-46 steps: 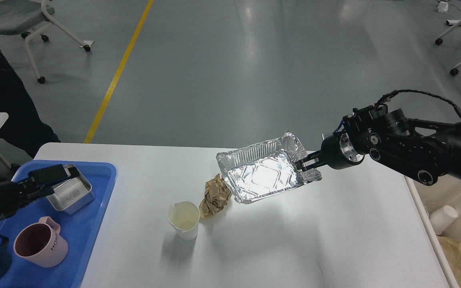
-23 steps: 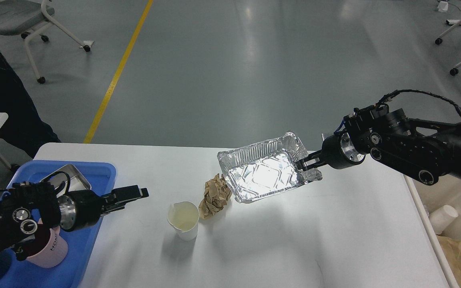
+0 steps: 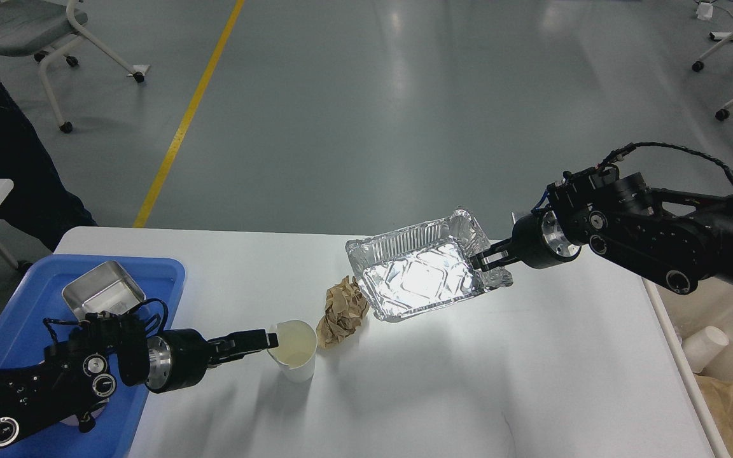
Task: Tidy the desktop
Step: 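Grasp the white paper cup with the left gripper and lift it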
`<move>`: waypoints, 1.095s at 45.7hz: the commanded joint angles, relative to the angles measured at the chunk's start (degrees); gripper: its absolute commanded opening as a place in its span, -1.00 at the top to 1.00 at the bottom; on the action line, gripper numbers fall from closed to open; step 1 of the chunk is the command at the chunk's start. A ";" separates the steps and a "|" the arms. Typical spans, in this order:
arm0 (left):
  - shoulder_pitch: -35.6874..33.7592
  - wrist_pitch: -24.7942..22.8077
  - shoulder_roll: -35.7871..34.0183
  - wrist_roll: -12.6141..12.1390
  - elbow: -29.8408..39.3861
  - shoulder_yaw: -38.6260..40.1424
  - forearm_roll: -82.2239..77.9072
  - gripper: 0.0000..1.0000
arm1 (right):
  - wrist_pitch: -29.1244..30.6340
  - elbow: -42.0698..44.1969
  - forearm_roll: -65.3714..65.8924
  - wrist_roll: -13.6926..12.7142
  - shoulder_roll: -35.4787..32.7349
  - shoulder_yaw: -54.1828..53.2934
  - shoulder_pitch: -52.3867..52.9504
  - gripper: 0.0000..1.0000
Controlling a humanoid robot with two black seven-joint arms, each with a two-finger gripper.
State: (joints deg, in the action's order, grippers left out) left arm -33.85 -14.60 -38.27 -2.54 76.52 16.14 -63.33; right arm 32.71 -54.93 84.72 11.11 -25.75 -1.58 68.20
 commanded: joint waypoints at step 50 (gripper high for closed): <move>-0.25 1.06 5.23 1.93 -5.34 -1.55 -1.18 0.91 | -0.46 0.00 0.00 -0.03 0.26 -0.18 -0.52 1.00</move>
State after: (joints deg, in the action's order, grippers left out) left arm -33.99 -13.37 -30.45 -0.70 70.09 14.59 -64.83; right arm 32.26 -54.93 84.73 11.07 -25.65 -1.77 67.75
